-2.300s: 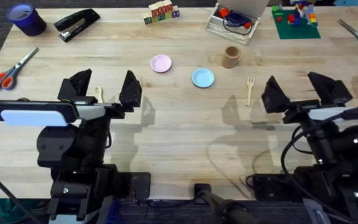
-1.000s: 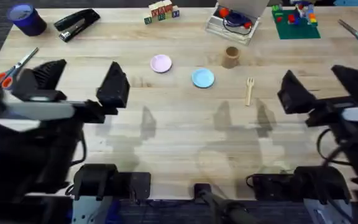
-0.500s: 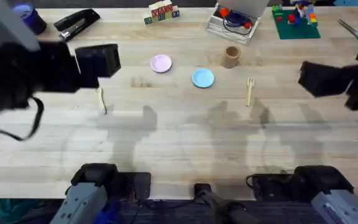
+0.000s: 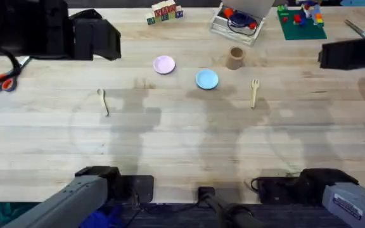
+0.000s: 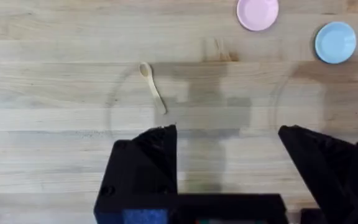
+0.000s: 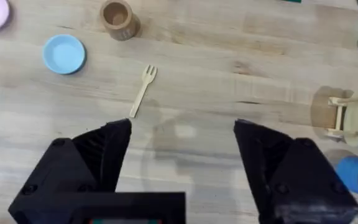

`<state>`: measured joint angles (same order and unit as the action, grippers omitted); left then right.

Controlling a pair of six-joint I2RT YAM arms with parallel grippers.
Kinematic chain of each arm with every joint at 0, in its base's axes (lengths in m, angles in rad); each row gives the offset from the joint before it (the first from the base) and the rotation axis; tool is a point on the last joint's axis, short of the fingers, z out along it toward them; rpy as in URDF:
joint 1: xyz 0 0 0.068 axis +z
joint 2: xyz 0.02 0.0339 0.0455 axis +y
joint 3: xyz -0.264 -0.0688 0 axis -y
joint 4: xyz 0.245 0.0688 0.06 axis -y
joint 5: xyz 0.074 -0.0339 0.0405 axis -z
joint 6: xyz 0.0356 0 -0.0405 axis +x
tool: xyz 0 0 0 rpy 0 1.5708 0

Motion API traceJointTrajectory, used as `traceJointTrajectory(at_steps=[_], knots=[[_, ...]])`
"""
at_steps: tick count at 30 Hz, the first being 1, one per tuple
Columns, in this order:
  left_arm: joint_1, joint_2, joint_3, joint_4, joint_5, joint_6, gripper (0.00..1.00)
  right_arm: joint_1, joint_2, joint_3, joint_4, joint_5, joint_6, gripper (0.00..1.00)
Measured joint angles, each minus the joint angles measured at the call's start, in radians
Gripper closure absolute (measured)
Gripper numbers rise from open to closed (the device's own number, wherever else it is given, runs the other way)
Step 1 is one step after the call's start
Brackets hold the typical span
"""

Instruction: Pick up a utensil and set it on the pink plate, then put the other utensil in the container.

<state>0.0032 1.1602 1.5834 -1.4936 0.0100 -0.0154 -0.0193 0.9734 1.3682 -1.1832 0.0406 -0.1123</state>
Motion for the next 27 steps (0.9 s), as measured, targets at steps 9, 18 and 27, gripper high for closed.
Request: traceJointTrajectory(at_steps=[9, 18, 27], knots=[[0.0, 0.058, 0.006, -0.005, 0.0, 0.0, 0.007, 0.0, 0.058, 0.021, -0.007, 0.0, 0.0, 0.006], [0.0, 0.067, 0.002, -0.048, -0.015, -0.053, 0.007, 0.0, 0.094, 0.021, -0.013, 0.0, 0.0, 0.007], [0.0, 0.074, -0.189, 0.066, -0.097, -0.172, 0.007, 0.0, 0.111, 0.021, -0.052, 0.0, 0.0, 0.007]])
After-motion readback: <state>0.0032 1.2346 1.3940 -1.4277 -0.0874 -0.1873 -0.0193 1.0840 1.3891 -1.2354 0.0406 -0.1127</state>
